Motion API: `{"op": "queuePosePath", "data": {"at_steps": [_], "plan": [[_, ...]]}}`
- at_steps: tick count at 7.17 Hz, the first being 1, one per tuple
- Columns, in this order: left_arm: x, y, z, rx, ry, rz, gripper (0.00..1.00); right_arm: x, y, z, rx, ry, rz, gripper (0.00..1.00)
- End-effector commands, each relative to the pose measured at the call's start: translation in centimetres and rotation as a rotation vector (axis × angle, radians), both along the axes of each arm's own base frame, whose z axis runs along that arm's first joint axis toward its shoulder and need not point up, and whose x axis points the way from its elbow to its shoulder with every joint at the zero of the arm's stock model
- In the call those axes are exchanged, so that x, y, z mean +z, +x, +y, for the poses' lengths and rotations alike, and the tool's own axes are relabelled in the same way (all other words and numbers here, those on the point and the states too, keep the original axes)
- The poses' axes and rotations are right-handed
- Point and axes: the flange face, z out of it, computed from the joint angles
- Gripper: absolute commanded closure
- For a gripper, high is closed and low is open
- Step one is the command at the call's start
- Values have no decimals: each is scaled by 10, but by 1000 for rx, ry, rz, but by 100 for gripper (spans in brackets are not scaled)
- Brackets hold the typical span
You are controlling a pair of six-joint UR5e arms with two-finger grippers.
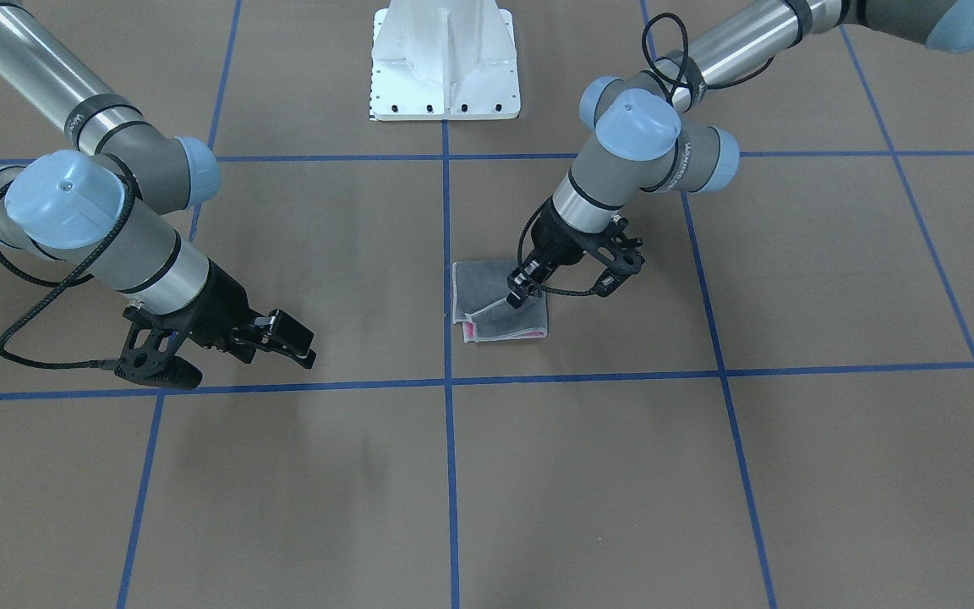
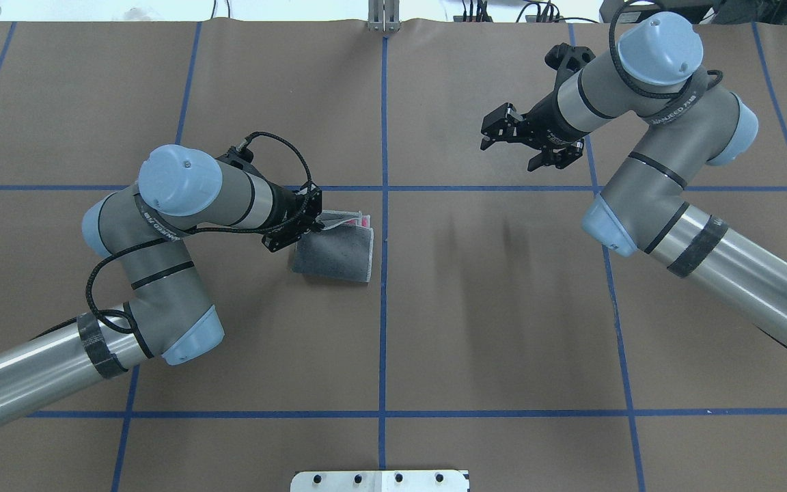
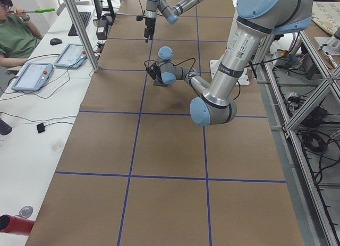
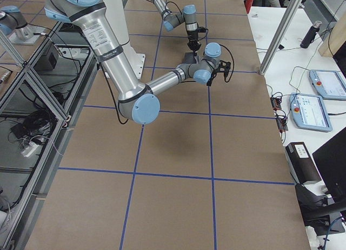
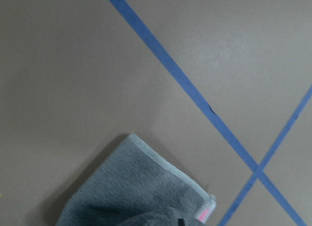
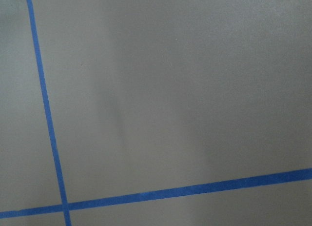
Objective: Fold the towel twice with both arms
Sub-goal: 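Lift and fold the towel end toward the far end with the left gripper, then lay the folded end down on the towel with the left gripper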
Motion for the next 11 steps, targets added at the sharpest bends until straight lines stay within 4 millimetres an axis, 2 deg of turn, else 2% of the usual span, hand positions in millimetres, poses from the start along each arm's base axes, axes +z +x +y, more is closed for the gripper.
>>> {"op": "queuePosePath", "data": {"at_steps": [1,3,5,6,8,9,11], "plan": [[3,-12,-10,4,-12,8,100,1,-1,0,-1,-1,2,0],[1,-32,-27,3,-18,27,100,3,-2,0,-2,-1,5,0],[2,-37,-34,-9,-20,23,100,7,-4,0,-4,-3,10,0],[2,-33,-38,-8,-23,20,100,11,-5,1,-6,-6,15,0],[-14,-13,-52,-8,-26,18,100,19,-9,-1,-8,-14,25,0],[-12,-11,-54,-10,-28,14,100,24,-10,-2,-8,-20,32,0],[-14,-5,-59,-11,-32,9,100,23,-11,-3,-7,-21,31,0]]}}
